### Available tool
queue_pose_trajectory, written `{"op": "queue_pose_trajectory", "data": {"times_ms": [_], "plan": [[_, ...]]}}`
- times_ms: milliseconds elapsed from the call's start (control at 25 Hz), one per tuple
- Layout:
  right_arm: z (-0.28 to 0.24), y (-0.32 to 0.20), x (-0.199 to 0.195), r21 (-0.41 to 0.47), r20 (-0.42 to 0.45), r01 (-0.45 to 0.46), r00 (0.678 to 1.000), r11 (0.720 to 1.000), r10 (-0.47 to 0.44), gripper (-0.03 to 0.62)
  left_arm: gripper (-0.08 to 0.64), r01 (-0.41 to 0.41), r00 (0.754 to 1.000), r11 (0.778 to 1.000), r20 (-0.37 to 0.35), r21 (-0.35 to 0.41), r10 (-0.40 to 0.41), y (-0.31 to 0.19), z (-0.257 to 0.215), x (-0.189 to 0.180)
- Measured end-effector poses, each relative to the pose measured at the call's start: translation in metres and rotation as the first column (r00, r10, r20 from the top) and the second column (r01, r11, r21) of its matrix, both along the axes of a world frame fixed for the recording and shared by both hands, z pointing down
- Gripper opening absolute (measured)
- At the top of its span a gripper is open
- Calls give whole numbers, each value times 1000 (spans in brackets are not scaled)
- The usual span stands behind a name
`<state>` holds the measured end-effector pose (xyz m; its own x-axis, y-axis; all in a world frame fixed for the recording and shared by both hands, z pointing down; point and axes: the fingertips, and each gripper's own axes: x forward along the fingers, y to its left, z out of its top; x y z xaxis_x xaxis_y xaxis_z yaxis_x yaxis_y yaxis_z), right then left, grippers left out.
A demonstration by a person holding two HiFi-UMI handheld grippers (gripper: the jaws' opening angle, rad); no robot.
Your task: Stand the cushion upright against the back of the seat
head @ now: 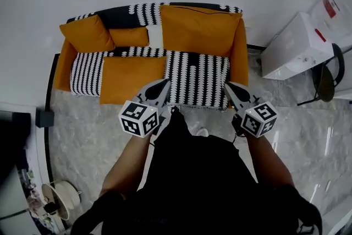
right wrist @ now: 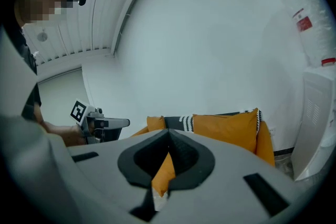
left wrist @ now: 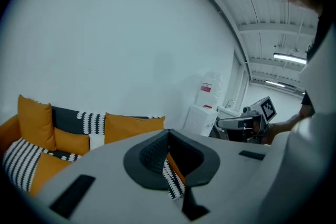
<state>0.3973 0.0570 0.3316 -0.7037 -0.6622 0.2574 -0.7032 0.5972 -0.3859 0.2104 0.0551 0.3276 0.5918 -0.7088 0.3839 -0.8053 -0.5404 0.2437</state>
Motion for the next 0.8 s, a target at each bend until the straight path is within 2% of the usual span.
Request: {"op": "queue_pose_trajectory", "data": {"times_ms": [200,480,640,800], "plan": [[-4,18,-35,15,-10,72,997,997,-72,35,17,76,997,997,0,19,-76,22,-7,-38],[4,37,-104,4,-32,143,989,990,-143,35,17,130,992,991,0,30,-130,42,-4,-99],[23,42,-147,-11,-67,139,988,990,-140,35,17,148,988,989,34,23,-149,49,12,-161],[50,39,-193,-41,-159,103,981,994,-108,36,17,154,984,988,93,3,-153,52,31,-247]]}}
